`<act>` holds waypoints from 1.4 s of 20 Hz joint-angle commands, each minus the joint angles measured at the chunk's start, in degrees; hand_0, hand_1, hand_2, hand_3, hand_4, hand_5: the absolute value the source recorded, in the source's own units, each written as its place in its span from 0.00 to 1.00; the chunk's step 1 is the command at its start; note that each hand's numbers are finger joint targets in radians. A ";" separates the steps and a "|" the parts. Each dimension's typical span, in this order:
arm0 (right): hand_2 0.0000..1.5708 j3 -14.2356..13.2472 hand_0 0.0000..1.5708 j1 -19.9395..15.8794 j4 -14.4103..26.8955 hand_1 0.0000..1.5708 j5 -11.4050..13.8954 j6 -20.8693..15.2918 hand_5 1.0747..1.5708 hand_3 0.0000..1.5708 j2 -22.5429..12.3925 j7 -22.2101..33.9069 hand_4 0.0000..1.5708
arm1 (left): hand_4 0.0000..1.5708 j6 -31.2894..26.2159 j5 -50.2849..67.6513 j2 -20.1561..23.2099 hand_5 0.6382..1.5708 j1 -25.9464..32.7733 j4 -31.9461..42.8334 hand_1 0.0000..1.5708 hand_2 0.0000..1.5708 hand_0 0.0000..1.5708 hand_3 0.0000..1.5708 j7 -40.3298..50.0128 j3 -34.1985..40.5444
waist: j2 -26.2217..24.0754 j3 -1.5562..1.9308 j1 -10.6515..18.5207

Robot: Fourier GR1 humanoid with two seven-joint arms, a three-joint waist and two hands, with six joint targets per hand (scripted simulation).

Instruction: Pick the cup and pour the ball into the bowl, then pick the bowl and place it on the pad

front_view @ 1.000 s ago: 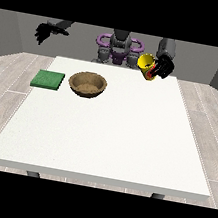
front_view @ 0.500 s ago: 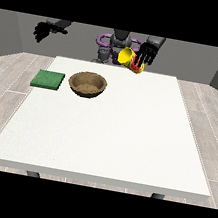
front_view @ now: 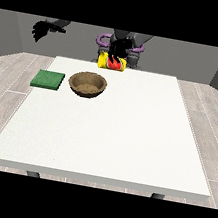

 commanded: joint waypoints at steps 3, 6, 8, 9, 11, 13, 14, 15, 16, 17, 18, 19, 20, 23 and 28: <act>0.00 0.48 0.00 -1.10 0.71 0.00 -0.57 2.19 1.00 0.00 -0.60 0.44 0.00 | 0.96 -8.01 -13.38 -1.00 0.63 -4.08 4.48 0.97 1.00 0.97 1.00 3.27 -10.76 | 0.56 -0.04 -2.16; 0.00 -1.71 0.00 0.48 3.80 0.00 -1.09 2.77 1.00 0.00 -2.44 -0.99 0.00 | 0.94 -11.37 -16.58 -2.72 0.64 -2.47 3.29 0.94 1.00 0.94 1.00 1.87 -14.27 | -1.84 -0.05 1.80; 0.00 -0.76 0.00 1.96 3.41 0.00 0.79 1.22 1.00 0.00 -1.23 -2.72 0.00 | 0.96 -14.54 -17.91 -3.82 0.58 -3.32 3.17 0.93 1.00 0.93 1.00 0.86 -14.90 | -2.34 -0.08 1.43; 0.00 -1.29 0.00 -1.28 2.39 0.00 -0.44 1.02 1.00 0.00 -1.53 -2.03 0.00 | 0.97 -14.22 -19.57 -3.58 0.54 -5.09 4.35 0.92 1.00 0.92 1.00 3.03 -14.52 | 1.45 -0.10 0.08; 0.00 -1.13 0.00 1.22 3.66 0.00 0.65 -0.31 1.00 0.00 -0.49 -2.89 0.00 | 0.97 -14.47 -20.58 -3.92 0.53 -2.08 1.89 0.92 1.00 0.92 1.00 0.12 -15.45 | -1.30 -0.10 3.08; 0.00 0.18 0.00 -1.08 1.99 0.00 0.03 -2.11 1.00 0.00 0.82 2.93 0.00 | 0.97 -14.39 -21.12 -3.78 0.53 -1.07 0.69 0.92 1.00 0.92 1.00 -0.76 -14.76 | -2.31 -0.14 3.27; 0.00 0.05 0.00 -0.69 2.72 0.00 0.63 -2.45 1.00 0.00 1.23 0.46 0.00 | 0.97 -16.23 -21.36 -3.98 0.53 -3.51 0.36 0.92 1.00 0.92 1.00 -0.96 -13.12 | -0.49 -0.12 2.93; 0.00 0.40 0.00 -3.76 0.46 0.00 -1.58 -1.76 1.00 0.00 0.75 6.35 0.00 | 0.98 -14.75 -21.23 -2.97 0.53 -3.55 0.96 0.92 1.00 0.92 1.00 0.06 -11.68 | -0.64 -0.15 1.69; 0.00 -2.41 0.00 -1.59 3.09 0.00 -2.77 0.81 1.00 0.00 -2.85 4.67 0.00 | 0.98 -10.90 -18.18 -1.32 0.53 -0.48 -1.43 0.92 1.00 0.92 1.00 -0.38 -9.72 | -1.54 -0.14 4.11; 0.00 -1.48 0.00 0.13 2.52 0.00 -1.07 -1.70 1.00 0.00 -0.39 2.90 0.00 | 0.95 -7.84 -8.52 -2.91 0.63 0.86 -3.56 0.94 1.00 0.94 1.00 1.49 -1.38 | -1.86 -0.36 5.23; 0.00 -1.55 0.00 1.37 3.10 0.00 -0.66 -1.81 1.00 0.00 0.16 1.23 0.00 | 1.00 -5.16 -5.10 -3.34 0.49 0.35 -5.96 0.95 1.00 0.95 1.00 4.01 2.91 | -1.54 -0.45 6.12; 0.00 -1.95 0.00 0.82 2.67 0.00 -0.77 -2.57 1.00 0.00 -0.49 2.33 0.00 | 1.00 -3.42 -1.40 -3.12 0.46 1.53 -7.00 0.83 1.00 0.83 1.00 4.76 6.76 | -1.80 -0.66 7.16; 0.00 -2.94 0.00 1.38 2.78 0.00 -1.50 -1.99 1.00 0.00 -1.61 2.40 0.00 | 1.00 -0.27 1.30 -2.15 0.59 4.02 -8.04 0.83 1.00 0.83 1.00 4.64 9.29 | -1.44 -0.71 7.94; 0.00 -3.07 0.00 1.39 2.72 0.00 -1.60 -4.59 0.99 0.00 0.77 2.51 0.07 | 0.93 5.08 11.47 -4.12 0.57 8.18 -12.52 0.75 0.92 0.75 0.81 1.03 16.76 | -0.27 -0.77 11.06; 0.00 -0.96 0.00 -3.21 0.38 0.00 -1.39 -6.07 0.99 0.00 4.34 1.70 0.23 | 0.27 11.90 33.98 -6.06 0.99 16.57 -20.69 0.00 0.00 0.00 0.00 -4.81 24.71 | 9.71 -1.66 8.31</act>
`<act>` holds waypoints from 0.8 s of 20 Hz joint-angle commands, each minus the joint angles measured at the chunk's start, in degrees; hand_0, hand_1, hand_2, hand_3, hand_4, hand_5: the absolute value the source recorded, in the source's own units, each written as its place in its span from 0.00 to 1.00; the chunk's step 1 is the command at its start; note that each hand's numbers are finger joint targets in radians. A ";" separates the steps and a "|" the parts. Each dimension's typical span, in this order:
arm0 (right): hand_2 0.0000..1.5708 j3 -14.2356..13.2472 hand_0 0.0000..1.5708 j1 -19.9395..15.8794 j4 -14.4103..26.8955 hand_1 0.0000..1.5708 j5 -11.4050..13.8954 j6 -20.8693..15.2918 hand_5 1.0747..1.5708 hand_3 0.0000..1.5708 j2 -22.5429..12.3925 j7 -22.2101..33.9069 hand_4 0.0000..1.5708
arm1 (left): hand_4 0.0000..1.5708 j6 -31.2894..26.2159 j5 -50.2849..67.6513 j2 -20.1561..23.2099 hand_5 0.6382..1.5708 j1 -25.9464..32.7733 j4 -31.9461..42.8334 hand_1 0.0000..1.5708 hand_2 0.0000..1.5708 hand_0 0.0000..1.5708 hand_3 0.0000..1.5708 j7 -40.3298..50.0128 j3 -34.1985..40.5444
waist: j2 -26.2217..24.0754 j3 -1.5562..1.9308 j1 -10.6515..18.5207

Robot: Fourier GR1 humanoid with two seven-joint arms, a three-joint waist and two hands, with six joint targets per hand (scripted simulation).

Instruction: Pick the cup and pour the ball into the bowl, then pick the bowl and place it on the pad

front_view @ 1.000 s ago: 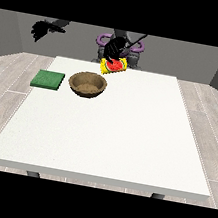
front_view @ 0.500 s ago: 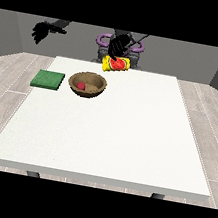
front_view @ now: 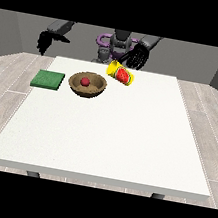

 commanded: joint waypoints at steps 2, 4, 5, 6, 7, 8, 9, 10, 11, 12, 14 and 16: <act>0.00 1.59 0.00 -3.97 -2.24 0.00 0.70 -3.56 0.99 0.00 4.03 -1.06 0.19 | 0.00 4.25 24.43 -0.89 0.98 7.46 -9.51 0.00 0.00 0.00 0.00 -8.03 6.86 | 6.80 -0.19 -1.31; 0.00 1.53 0.00 -4.58 -1.88 0.00 1.28 -5.40 1.00 0.00 4.30 -0.38 0.19 | 0.00 1.73 33.32 -0.90 0.98 10.17 -14.37 0.00 0.00 0.00 0.00 -14.34 6.56 | 6.97 0.18 0.72; 0.00 2.13 0.00 -6.35 -2.96 0.00 1.98 -7.79 1.00 0.00 5.45 0.25 0.19 | 0.00 0.34 36.84 -0.90 0.99 10.40 -15.64 0.00 0.00 0.00 0.00 -17.39 6.90 | 8.23 0.25 1.49; 0.00 1.88 0.00 -6.89 -3.07 0.00 2.25 -10.16 1.00 0.00 6.33 0.88 0.16 | 0.00 -1.81 39.80 -0.91 0.99 11.91 -17.08 0.00 0.00 0.00 0.00 -20.40 6.75 | 8.02 0.46 3.20; 0.00 2.35 0.00 -8.00 -2.62 0.00 2.84 -11.89 1.00 0.00 7.95 0.27 0.13 | 0.00 -3.77 42.75 -0.91 0.99 13.57 -18.53 0.00 0.00 0.00 0.00 -22.69 4.22 | 9.02 0.65 4.02; 0.00 2.00 0.00 -6.95 -2.63 0.00 3.07 -13.13 1.00 0.00 8.54 -0.31 0.14 | 0.00 -6.60 44.83 -0.91 0.99 14.64 -19.29 0.00 0.00 0.00 0.00 -25.40 5.85 | 9.20 0.78 5.43; 0.00 1.84 0.00 -6.08 -1.41 0.00 3.04 -13.99 1.00 0.00 9.68 -0.57 0.16 | 0.00 -9.36 46.00 -0.92 0.99 16.07 -20.15 0.00 0.00 0.00 0.00 -26.95 5.56 | 9.01 0.91 7.22; 0.00 3.12 0.00 -8.06 -3.05 0.00 4.00 -16.25 1.00 0.00 11.06 0.38 0.19 | 0.00 -10.66 46.95 -0.92 0.99 16.26 -19.06 0.00 0.00 0.00 0.00 -29.81 6.20 | 10.12 0.92 6.91; 0.00 2.30 0.00 -8.30 -1.70 0.00 3.82 -17.09 1.00 0.00 10.66 0.49 0.20 | 0.00 -11.98 48.35 -0.92 0.99 17.46 -20.08 0.00 0.00 0.00 0.00 -29.25 6.07 | 8.73 1.02 7.70; 0.00 0.96 0.00 -7.00 0.63 0.00 3.53 -17.50 1.00 0.00 10.82 -2.28 0.20 | 0.00 -15.00 47.85 -0.08 0.99 18.65 -21.04 0.00 0.00 0.00 0.00 -29.84 6.54 | 9.06 1.09 9.43; 0.00 3.09 0.00 -12.30 0.55 0.00 4.48 -20.37 1.00 0.00 13.16 -1.64 0.21 | 0.00 -14.17 47.64 0.45 0.99 16.04 -18.44 0.00 0.00 0.00 0.00 -32.44 8.67 | 11.94 1.10 7.06; 0.00 3.03 0.00 -7.88 1.71 0.00 3.82 -17.44 1.00 0.00 11.70 -1.71 0.20 | 0.00 -16.06 48.80 1.54 0.99 24.67 -18.30 0.00 0.00 0.00 0.00 -37.37 8.81 | 7.95 1.10 5.71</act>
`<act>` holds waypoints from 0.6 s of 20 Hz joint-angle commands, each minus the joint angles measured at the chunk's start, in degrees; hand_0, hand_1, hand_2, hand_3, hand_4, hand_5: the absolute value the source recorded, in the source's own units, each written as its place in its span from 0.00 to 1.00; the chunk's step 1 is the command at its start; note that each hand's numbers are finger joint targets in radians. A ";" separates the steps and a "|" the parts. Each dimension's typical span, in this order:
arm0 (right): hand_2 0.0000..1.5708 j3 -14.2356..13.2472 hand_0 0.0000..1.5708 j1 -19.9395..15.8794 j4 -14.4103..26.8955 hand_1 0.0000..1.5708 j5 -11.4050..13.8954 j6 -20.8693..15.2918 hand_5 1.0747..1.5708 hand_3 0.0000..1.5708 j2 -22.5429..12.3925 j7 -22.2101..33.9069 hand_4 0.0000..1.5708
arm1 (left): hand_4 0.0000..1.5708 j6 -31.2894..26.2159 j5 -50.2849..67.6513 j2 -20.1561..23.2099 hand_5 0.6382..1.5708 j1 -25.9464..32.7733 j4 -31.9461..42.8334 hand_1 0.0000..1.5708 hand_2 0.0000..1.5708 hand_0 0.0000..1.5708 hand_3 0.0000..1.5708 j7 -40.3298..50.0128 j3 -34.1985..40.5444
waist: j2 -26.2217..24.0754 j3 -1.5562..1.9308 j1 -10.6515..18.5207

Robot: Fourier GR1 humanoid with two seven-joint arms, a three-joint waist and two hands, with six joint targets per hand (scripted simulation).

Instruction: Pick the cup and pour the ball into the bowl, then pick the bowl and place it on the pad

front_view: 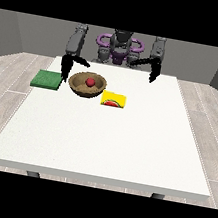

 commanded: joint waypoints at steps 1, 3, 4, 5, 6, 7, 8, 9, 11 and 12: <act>0.00 -0.73 0.00 0.02 6.05 0.00 -0.36 0.66 1.00 0.00 -0.25 -4.18 0.19 | 0.00 -5.92 4.19 3.50 0.99 1.36 -3.08 0.00 0.00 0.00 0.00 -0.35 3.25 | -0.63 0.16 -0.01; 0.00 -1.84 0.00 -3.19 9.70 0.00 0.01 -1.11 0.99 0.00 -1.73 -5.32 0.16 | 0.00 -7.86 3.96 4.62 0.99 2.38 -4.47 0.00 0.00 0.00 0.00 -1.39 2.62 | 1.03 0.17 1.98; 0.00 -1.47 0.00 -5.42 11.03 0.00 -0.14 -1.48 0.99 0.00 -1.66 -5.15 0.17 | 0.00 -8.02 4.58 4.56 0.99 0.62 -4.52 0.00 0.00 0.00 0.00 -0.37 3.79 | 0.96 0.16 0.77; 0.00 -3.62 0.00 -6.37 14.33 0.00 -1.70 0.97 0.99 0.00 -4.42 -7.32 0.16 | 0.00 -6.30 2.90 3.40 0.99 3.08 -6.39 0.00 0.00 0.00 0.00 -1.58 2.20 | 1.92 0.18 1.73; 0.00 -1.62 0.00 -4.04 14.59 0.00 -0.44 0.28 0.99 0.00 -1.87 -8.38 0.16 | 0.00 -8.57 4.47 5.29 0.99 3.38 -6.80 0.00 0.00 0.00 0.00 0.46 3.83 | -0.33 0.17 0.91; 0.00 -2.46 0.00 -5.96 17.84 0.00 -0.48 0.88 0.99 0.00 -3.22 -11.14 0.14 | 0.00 -6.46 2.99 3.43 0.99 2.10 -8.30 0.00 0.00 0.00 0.00 1.56 2.58 | 1.91 0.18 1.24; 0.00 -4.70 0.00 -6.53 18.26 0.00 -2.51 3.34 0.98 0.00 -6.74 -9.58 0.12 | 0.00 -8.35 3.68 5.46 0.99 3.81 -8.75 0.00 0.00 0.00 0.00 0.00 3.31 | 2.60 0.19 2.05; 0.00 -2.95 0.00 -9.45 18.88 0.00 -1.12 0.18 0.98 0.00 -4.46 -9.00 0.12 | 0.00 -8.24 4.38 4.84 0.99 1.89 -8.32 0.00 0.00 0.00 0.00 0.00 4.24 | 3.26 0.17 2.04; 0.00 -1.81 0.00 -9.85 21.12 0.00 -0.11 -1.43 0.98 0.00 -3.32 -10.10 0.10 | 0.00 -8.18 3.69 4.56 0.99 2.31 -8.56 0.00 0.00 0.00 0.00 2.29 3.94 | 2.35 0.17 1.03; 0.00 -2.39 0.00 -6.94 22.94 0.00 -0.61 1.42 0.99 0.00 -3.58 -14.40 0.07 | 0.00 -8.31 3.09 4.09 0.99 5.44 -11.01 0.00 0.00 0.00 0.00 1.13 2.49 | 2.18 0.18 1.59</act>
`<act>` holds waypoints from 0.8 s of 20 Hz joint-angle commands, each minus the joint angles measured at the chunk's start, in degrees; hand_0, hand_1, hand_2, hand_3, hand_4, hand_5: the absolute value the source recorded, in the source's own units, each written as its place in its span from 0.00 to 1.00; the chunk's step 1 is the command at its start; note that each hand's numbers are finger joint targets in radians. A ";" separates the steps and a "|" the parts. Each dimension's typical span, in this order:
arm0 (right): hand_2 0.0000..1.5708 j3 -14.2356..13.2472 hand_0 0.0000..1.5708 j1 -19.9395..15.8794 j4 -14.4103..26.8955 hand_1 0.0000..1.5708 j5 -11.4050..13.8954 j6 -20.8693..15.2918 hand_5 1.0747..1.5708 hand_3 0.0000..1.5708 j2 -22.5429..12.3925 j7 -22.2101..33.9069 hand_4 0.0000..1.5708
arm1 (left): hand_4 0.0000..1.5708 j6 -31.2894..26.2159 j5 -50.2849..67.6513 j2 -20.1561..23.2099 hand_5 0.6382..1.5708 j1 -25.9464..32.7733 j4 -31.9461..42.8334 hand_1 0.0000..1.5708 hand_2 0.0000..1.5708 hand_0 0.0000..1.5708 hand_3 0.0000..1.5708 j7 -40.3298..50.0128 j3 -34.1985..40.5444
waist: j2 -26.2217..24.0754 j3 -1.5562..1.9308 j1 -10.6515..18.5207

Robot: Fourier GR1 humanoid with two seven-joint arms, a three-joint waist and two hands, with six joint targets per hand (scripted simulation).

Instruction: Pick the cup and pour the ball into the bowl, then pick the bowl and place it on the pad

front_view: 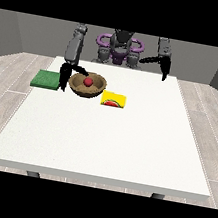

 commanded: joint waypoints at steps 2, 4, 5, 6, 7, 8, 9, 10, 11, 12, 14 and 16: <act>0.00 -0.87 0.00 -2.04 7.72 0.00 -0.02 -0.30 0.99 0.00 -0.01 -6.26 0.06 | 0.00 0.16 -1.63 -1.75 0.99 1.76 -6.78 0.00 0.00 0.00 0.00 3.62 -2.95 | 1.67 0.05 2.58; 0.00 -0.39 0.00 -5.78 7.15 0.00 -0.43 -1.02 0.98 0.00 0.29 -5.48 0.08 | 0.00 0.26 -1.68 -0.16 0.99 0.29 -4.66 0.00 0.00 0.00 0.00 0.22 -0.35 | 3.16 0.03 1.07; 0.00 -0.44 0.00 -5.29 8.38 0.00 -0.41 -0.79 0.98 0.00 -0.74 -4.90 0.04 | 0.00 -2.24 0.10 1.53 0.99 1.76 -5.30 0.00 0.00 0.00 0.00 1.91 0.98 | 2.09 0.02 1.39; 0.00 0.26 0.00 -4.31 8.20 0.00 -0.30 -0.26 0.99 0.00 1.95 -7.32 0.09 | 0.00 -1.36 0.11 2.41 0.99 -2.49 -4.29 0.00 0.00 0.00 0.00 1.84 2.88 | 4.41 0.03 -0.34; 0.00 -1.41 0.00 -5.10 9.66 0.00 -2.35 -1.24 1.00 0.00 1.30 -1.61 0.25 | 0.00 -2.37 0.71 1.57 0.99 0.22 -5.93 0.00 0.00 0.00 0.00 3.83 1.51 | 0.63 0.02 0.61; 0.00 -2.58 0.00 -2.90 10.82 0.00 -2.99 -2.82 0.95 0.00 1.80 1.14 0.30 | 0.00 -1.87 0.57 1.75 0.99 -0.88 -5.15 0.00 0.00 0.00 0.00 0.63 1.86 | 3.79 0.01 0.19; 0.25 -4.43 0.50 0.74 12.41 0.50 -2.84 -4.45 0.92 0.00 -1.07 -0.86 0.28 | 0.00 -3.42 1.06 2.31 1.00 2.79 -7.68 0.00 0.00 0.00 0.00 0.37 0.88 | 4.65 0.05 3.28; 1.00 -2.62 0.92 -0.67 12.79 0.92 0.08 -9.63 0.88 0.00 -0.50 -0.19 0.30 | 0.05 -2.97 0.55 2.57 1.00 -1.91 -8.29 0.00 0.00 0.00 0.00 2.34 1.05 | 5.76 0.04 3.66; 1.00 -0.90 1.00 0.73 12.86 1.00 2.78 -12.59 0.84 0.30 -1.04 0.03 0.50 | 0.22 -2.59 0.32 1.30 1.00 -1.21 -8.15 0.00 0.00 0.00 0.00 2.39 0.08 | 5.21 -0.03 3.99; 1.00 1.75 1.00 3.23 12.68 1.00 6.71 -15.04 0.87 0.69 -2.30 -1.06 0.54 | 0.30 -4.10 1.10 2.28 0.99 -1.17 -7.73 0.00 0.00 0.00 0.00 1.87 0.46 | 5.75 -0.17 4.64; 1.00 3.71 1.00 1.55 11.94 1.00 10.33 -20.72 0.93 1.00 -4.09 0.08 0.59 | 0.36 -3.77 0.69 1.54 0.98 -2.20 -7.41 0.00 0.00 0.00 0.00 0.70 -0.07 | 7.19 -0.30 6.53; 1.00 5.19 1.00 1.79 11.32 1.00 12.73 -24.53 0.97 0.99 -5.41 3.06 0.60 | 0.42 -4.39 0.68 1.16 0.96 -2.28 -6.54 0.00 0.00 0.00 0.00 1.74 -0.82 | 5.19 -0.36 6.78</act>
